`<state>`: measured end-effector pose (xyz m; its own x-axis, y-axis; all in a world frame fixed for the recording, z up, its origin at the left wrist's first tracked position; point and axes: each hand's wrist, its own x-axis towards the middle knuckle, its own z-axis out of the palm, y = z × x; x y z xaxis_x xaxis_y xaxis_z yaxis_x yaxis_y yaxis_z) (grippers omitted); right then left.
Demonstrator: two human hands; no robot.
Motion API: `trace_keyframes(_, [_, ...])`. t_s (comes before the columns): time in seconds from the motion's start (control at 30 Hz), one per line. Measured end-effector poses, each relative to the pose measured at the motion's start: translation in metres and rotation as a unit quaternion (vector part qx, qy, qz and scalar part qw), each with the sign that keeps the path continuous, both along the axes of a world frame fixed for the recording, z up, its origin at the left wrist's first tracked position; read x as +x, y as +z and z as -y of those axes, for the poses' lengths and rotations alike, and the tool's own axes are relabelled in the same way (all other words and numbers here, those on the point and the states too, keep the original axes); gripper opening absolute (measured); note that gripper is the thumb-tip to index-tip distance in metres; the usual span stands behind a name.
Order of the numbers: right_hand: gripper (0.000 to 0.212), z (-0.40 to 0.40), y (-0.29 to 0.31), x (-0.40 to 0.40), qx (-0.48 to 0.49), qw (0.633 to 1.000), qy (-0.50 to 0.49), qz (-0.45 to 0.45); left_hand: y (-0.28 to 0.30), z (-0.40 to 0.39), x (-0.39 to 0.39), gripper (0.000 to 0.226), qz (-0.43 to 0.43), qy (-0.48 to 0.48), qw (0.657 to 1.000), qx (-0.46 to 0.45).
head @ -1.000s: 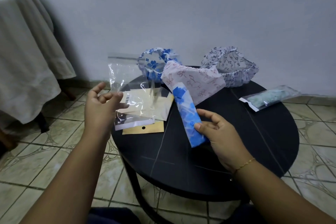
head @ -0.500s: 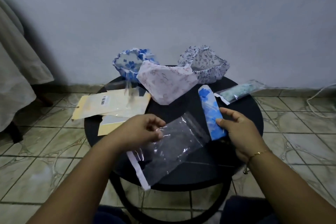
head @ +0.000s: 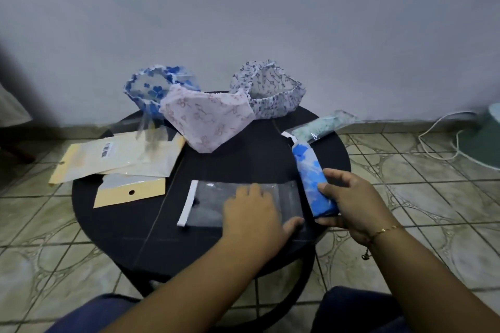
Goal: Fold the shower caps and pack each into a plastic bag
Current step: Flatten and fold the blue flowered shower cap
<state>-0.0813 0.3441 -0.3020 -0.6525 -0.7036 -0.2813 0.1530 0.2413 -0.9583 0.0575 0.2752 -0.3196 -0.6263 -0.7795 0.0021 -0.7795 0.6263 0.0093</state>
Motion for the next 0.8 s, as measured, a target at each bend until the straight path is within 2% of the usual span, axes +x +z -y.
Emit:
trace_keyframes(0.1, [0.023, -0.005, 0.000, -0.005, 0.009, 1.000, -0.002, -0.003, -0.009, 0.008, -0.002, 0.069, -0.027, -0.059, 0.998, 0.004])
trace_keyframes(0.23, [0.024, -0.014, 0.001, -0.010, 0.013, 1.000, 0.005, -0.001, -0.010, 0.031, 0.004, 0.066, -0.077, -0.152, 0.979, 0.109])
trace_keyframes(0.3, [0.026, -0.020, 0.002, -0.012, 0.010, 1.000, 0.013, -0.004, -0.013, 0.038, 0.009, 0.058, -0.107, -0.179, 0.975, 0.073])
trace_keyframes(0.37, [0.025, -0.025, 0.004, -0.014, 0.008, 1.000, 0.023, -0.008, -0.015, 0.040, 0.013, 0.041, -0.142, -0.208, 0.968, -0.005])
trace_keyframes(0.47, [0.023, -0.031, 0.008, -0.014, -0.003, 0.999, 0.044, 0.009, -0.022, 0.039, 0.019, 0.019, -0.166, -0.184, 0.966, -0.066])
trace_keyframes(0.67, [0.024, -0.043, 0.015, -0.008, -0.013, 0.993, 0.118, 0.015, -0.034, 0.032, 0.028, 0.030, -0.142, -0.110, 0.981, -0.067])
trace_keyframes(0.8, [0.027, -0.047, 0.014, -0.006, 0.004, 0.992, 0.128, -0.014, -0.035, 0.029, 0.032, 0.032, -0.155, -0.118, 0.980, -0.040])
